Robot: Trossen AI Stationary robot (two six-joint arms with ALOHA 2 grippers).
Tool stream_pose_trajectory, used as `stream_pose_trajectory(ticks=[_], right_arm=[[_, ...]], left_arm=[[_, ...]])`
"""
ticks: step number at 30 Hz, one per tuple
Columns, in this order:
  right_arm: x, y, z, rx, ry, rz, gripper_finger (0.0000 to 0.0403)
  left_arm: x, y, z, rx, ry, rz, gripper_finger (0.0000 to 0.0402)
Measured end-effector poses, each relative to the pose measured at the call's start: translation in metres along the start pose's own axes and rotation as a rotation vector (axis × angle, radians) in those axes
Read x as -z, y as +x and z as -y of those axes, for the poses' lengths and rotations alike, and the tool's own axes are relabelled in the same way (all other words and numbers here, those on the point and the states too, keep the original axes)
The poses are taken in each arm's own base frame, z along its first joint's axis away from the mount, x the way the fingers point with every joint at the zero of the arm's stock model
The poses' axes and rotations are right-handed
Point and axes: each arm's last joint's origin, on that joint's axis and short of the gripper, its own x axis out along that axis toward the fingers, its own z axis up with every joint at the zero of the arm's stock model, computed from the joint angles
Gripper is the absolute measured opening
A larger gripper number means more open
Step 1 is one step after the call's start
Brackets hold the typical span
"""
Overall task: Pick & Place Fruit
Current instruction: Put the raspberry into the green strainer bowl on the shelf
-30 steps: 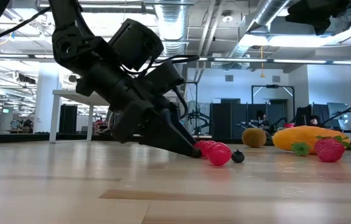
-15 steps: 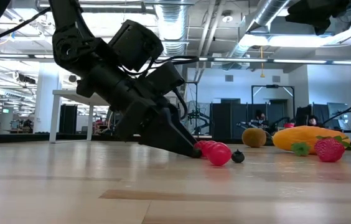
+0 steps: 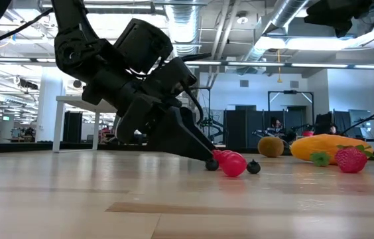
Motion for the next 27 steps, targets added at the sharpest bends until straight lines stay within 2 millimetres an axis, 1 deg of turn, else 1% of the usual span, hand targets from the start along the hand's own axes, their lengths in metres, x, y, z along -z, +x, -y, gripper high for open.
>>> stream_pose_trajectory(ticks=[8, 15, 20, 27], right_arm=[[0.000, 0.000, 0.000, 0.000, 0.000, 0.000, 0.0116], [0.000, 0.000, 0.000, -0.001, 0.000, 0.000, 0.0116], [0.000, 0.000, 0.000, 0.000, 0.000, 0.000, 0.0116], [0.000, 0.000, 0.000, 0.000, 0.000, 0.000, 0.0116]], left_arm=[[-0.001, 0.000, -0.001, -0.008, 0.009, 0.006, 0.0218], [0.012, 0.009, -0.008, -0.018, -0.012, 0.001, 0.0214], [0.020, 0.016, -0.008, -0.003, -0.045, 0.035, 0.0214], [0.020, 0.017, -0.007, -0.001, -0.046, 0.037, 0.0214]])
